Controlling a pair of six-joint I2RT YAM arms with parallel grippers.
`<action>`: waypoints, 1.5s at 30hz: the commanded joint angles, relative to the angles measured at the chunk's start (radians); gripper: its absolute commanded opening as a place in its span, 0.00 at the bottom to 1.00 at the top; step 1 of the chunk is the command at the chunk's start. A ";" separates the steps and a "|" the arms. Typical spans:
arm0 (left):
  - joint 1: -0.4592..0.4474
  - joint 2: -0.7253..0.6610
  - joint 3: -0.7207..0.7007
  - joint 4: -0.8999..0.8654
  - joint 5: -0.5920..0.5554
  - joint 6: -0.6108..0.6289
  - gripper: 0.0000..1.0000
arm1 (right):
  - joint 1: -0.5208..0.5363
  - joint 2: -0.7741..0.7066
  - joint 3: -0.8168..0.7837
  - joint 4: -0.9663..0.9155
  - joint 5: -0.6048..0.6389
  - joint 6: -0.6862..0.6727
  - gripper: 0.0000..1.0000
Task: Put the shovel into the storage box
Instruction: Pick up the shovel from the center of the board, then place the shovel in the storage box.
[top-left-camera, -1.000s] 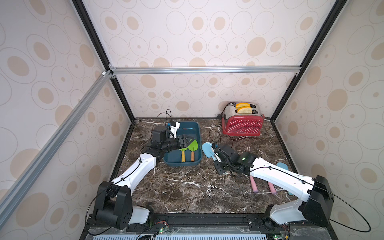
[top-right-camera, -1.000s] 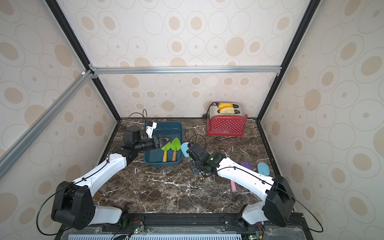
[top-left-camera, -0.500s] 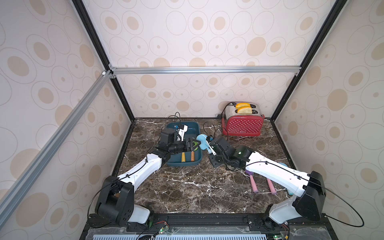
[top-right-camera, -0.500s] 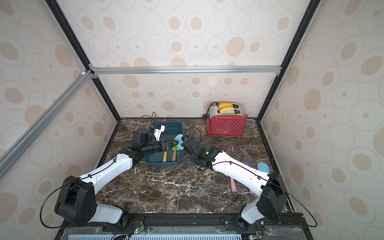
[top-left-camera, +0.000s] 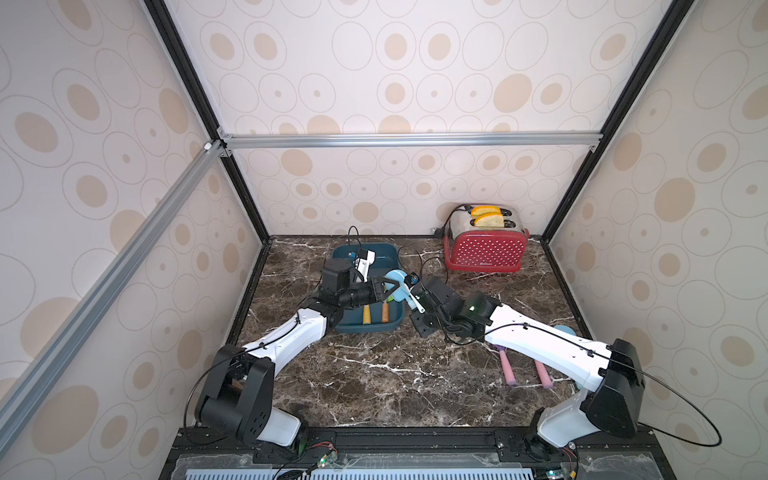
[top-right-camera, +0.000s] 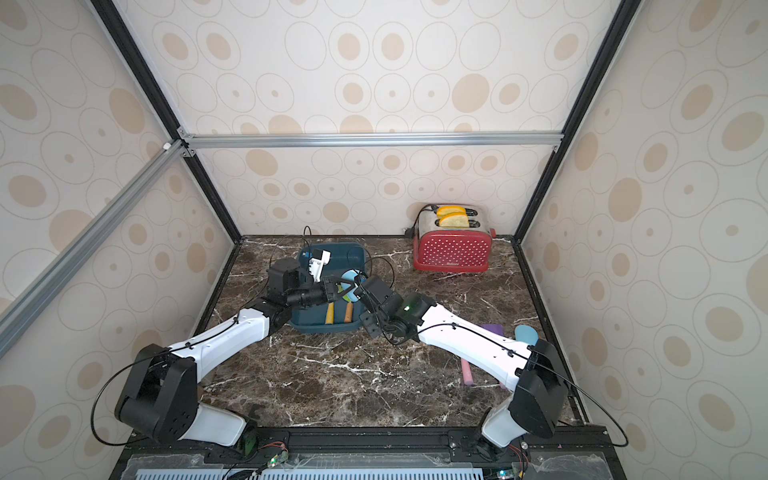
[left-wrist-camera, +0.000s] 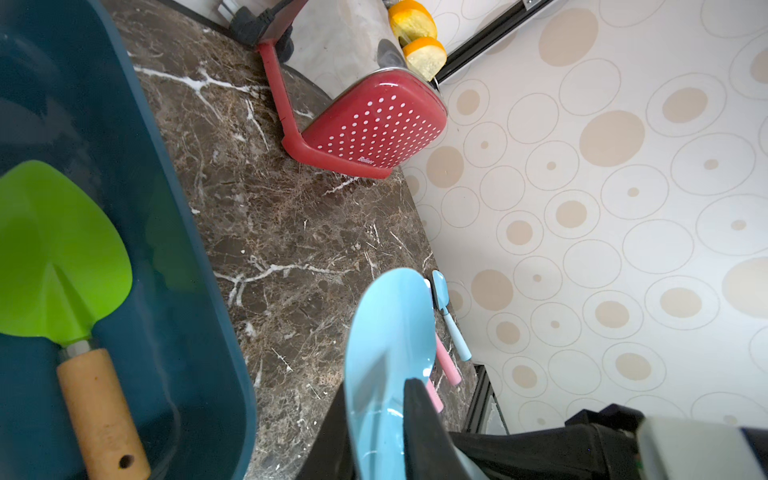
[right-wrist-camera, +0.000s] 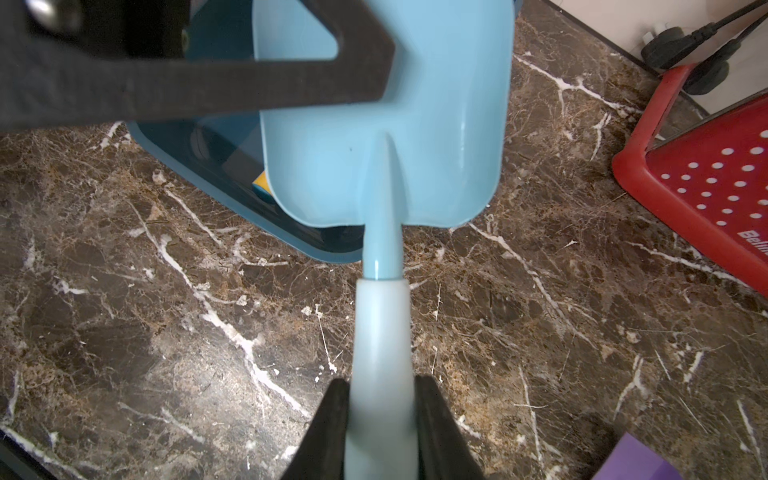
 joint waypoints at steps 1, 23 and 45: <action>-0.006 0.004 0.003 0.044 0.011 -0.005 0.13 | 0.011 0.014 0.029 0.033 0.014 -0.014 0.00; 0.074 0.076 0.178 -0.164 0.021 0.184 0.06 | 0.102 -0.264 -0.102 0.087 0.181 -0.073 0.45; 0.364 0.382 0.655 -0.793 0.126 0.658 0.00 | 0.096 -0.445 -0.267 -0.166 0.353 0.097 0.50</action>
